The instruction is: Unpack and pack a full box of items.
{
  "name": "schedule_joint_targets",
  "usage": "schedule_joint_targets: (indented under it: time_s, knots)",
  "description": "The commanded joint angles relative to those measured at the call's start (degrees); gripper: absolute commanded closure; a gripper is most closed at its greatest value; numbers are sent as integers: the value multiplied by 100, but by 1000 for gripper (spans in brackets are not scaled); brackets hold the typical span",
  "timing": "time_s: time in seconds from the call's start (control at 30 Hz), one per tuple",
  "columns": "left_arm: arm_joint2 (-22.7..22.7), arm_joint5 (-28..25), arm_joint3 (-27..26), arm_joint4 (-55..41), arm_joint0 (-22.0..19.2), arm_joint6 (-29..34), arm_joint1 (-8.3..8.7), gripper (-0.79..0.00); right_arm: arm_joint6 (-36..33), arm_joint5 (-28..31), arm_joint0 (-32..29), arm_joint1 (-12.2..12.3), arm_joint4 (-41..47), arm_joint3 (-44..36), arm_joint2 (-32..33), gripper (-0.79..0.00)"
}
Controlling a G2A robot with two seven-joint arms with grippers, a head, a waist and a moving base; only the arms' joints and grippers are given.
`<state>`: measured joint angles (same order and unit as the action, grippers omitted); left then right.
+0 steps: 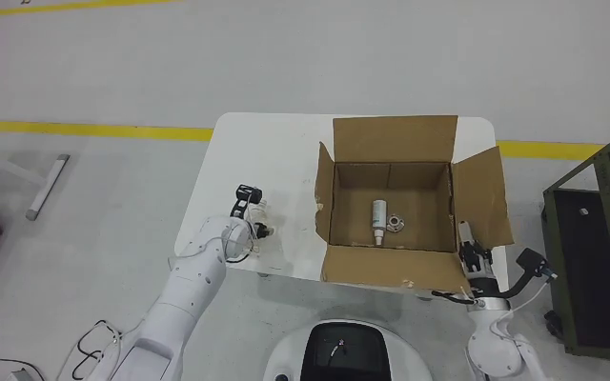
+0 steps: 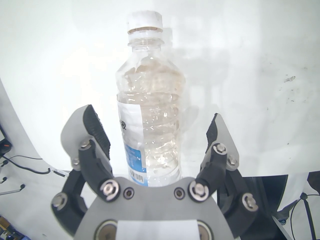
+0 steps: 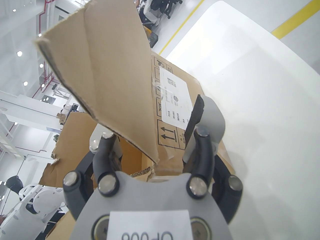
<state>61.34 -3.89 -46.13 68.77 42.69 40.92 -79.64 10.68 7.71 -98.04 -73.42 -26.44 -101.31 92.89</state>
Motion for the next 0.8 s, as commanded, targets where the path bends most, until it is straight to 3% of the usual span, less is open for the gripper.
schedule_joint_targets:
  time_s: [0.0, 0.2, 0.33, 0.53, 0.6, 0.77]
  knots:
    - [52, 9, -110, -7, 19, 10, 18, -785, -3, 29, -39, -3, 16, -69, 22, -588]
    - [475, 85, -965, -94, 253, 193, 158, -785, 46, 202, -235, 0, -24, -367, 206, -613]
    - [999, 127, -2125, -246, 646, 662, 309, -785, 38, 255, -379, 3, 4, -524, 379, -600]
    - [1723, 211, -3945, -516, 1305, 1248, 474, -785, 39, 362, -611, 0, 187, -809, 654, -671]
    - [1878, 217, -4418, -680, 1450, 1381, 501, -785, 36, 399, -697, -4, 324, -935, 759, -711]
    - [2111, 254, -5312, -1013, 1665, 1559, 542, -785, 162, 461, -871, -16, 720, -1211, 1160, -683]
